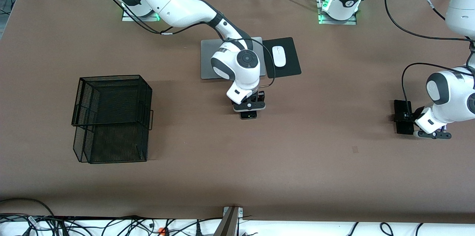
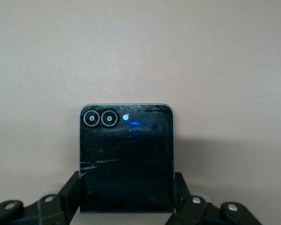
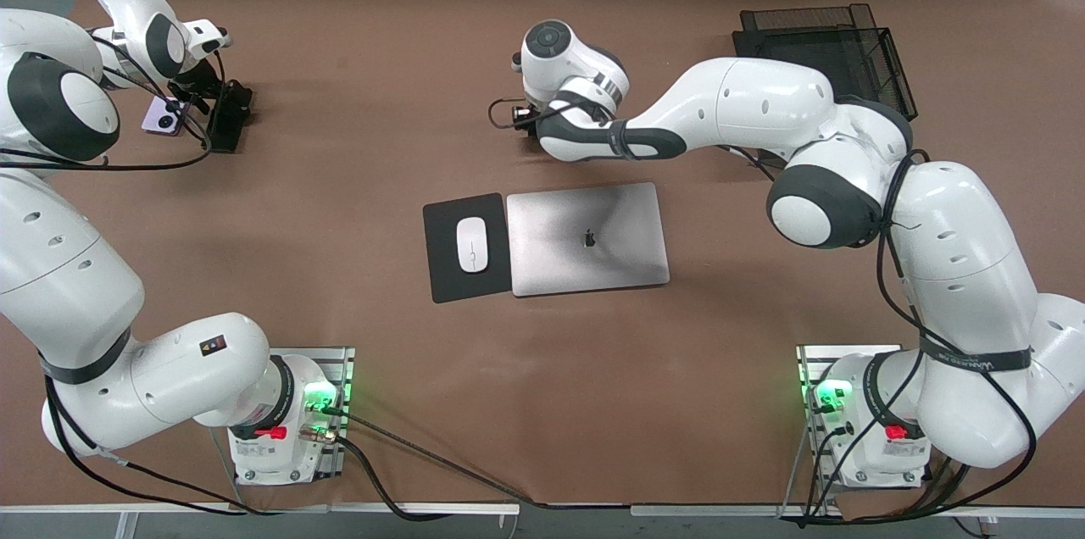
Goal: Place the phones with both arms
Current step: 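Carry the flip phone into the mesh basket and open the right gripper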
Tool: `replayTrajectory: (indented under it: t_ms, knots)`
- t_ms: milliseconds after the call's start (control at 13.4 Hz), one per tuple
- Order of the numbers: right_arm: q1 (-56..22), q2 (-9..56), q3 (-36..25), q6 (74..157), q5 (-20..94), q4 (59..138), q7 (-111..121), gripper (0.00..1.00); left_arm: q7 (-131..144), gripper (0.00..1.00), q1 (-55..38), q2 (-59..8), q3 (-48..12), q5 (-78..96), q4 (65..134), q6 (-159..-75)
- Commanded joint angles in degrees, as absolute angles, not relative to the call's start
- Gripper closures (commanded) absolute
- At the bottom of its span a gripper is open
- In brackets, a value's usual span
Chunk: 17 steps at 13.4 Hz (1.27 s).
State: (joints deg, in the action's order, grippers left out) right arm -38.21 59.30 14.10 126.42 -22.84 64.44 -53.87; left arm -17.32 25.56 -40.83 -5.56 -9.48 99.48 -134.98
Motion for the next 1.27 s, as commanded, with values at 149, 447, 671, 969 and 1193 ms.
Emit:
replayTrajectory:
  t_ms: [149,447,671,969,1193]
  knots:
    - [-35.78,53.29,18.54,111.38,-21.98,56.51,-53.61,1.0,-18.28,0.47,26.37,-40.52,-6.42,-8.53,100.02,-135.35]
    - [-30.69,44.06,18.55,100.13,-17.94,56.78,-48.27,1.0,-18.11,0.66,26.28,-40.43,-6.59,-8.53,99.93,-135.0]
    - [-24.37,37.11,18.02,94.84,-17.58,63.08,-41.68,1.0,-17.93,0.66,26.02,-40.08,-6.59,-8.53,99.58,-134.21]
    - [-21.53,24.99,6.28,97.2,-6.8,77.57,-31.42,1.0,-17.05,0.66,25.49,-38.41,-8.6,-8.44,95.47,-124.49]
    - [-21.53,14.8,-4.27,103.77,-3.87,92.93,-17.71,1.0,-16.01,0.66,24.79,-38.06,-12.9,-8.44,88.18,-113.41]
